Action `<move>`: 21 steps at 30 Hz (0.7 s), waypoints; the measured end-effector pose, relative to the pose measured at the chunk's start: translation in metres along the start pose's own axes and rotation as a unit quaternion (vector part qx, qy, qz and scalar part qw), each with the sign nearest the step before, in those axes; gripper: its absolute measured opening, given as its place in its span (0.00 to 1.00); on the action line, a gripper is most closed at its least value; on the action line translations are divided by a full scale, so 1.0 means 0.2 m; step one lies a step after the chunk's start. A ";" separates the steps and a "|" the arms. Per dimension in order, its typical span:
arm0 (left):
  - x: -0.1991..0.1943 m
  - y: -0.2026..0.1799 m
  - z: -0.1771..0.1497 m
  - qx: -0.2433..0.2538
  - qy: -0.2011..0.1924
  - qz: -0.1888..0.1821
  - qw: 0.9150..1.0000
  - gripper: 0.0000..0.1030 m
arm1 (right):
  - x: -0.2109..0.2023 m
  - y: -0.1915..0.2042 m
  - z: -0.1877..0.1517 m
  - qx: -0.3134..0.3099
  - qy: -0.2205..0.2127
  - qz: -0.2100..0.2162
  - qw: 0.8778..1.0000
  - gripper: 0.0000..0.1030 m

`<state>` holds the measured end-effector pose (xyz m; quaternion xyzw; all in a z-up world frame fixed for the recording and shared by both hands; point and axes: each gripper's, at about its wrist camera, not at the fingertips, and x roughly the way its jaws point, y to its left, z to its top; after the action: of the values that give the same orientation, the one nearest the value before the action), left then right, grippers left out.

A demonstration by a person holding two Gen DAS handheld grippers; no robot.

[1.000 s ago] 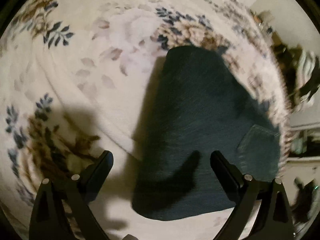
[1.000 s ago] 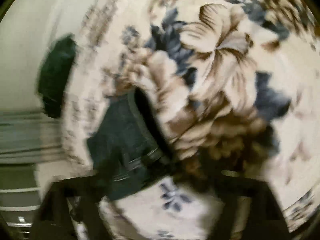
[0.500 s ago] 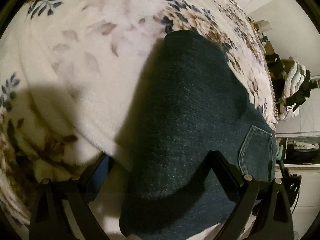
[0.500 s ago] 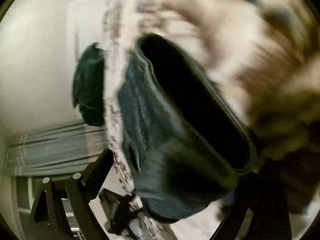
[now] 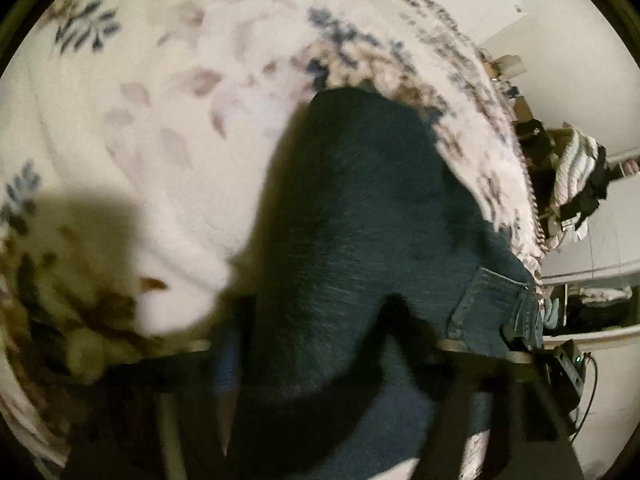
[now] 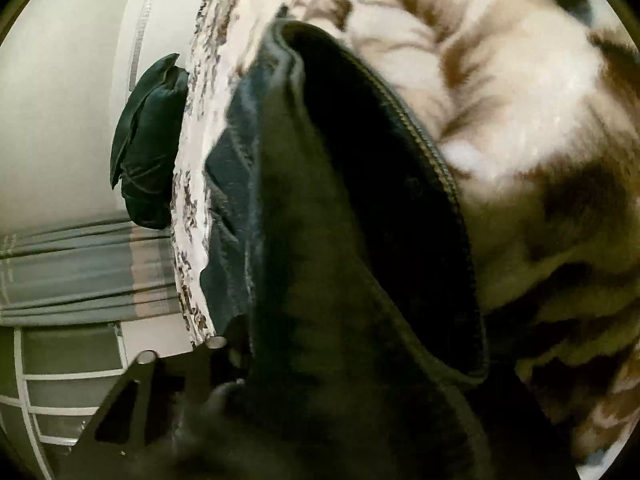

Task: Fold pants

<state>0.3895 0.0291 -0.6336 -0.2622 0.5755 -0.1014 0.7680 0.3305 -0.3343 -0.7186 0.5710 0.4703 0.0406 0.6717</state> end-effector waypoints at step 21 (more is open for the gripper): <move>-0.41 -0.37 0.57 0.004 -0.102 -0.077 0.992 0.21 | -0.08 0.80 0.37 -0.066 -0.024 0.044 0.997 0.33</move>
<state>0.4821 0.0374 -0.5052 -0.3112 0.4720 -0.1352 0.8137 0.4489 -0.3424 -0.5872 0.5464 0.4251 0.0875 0.7163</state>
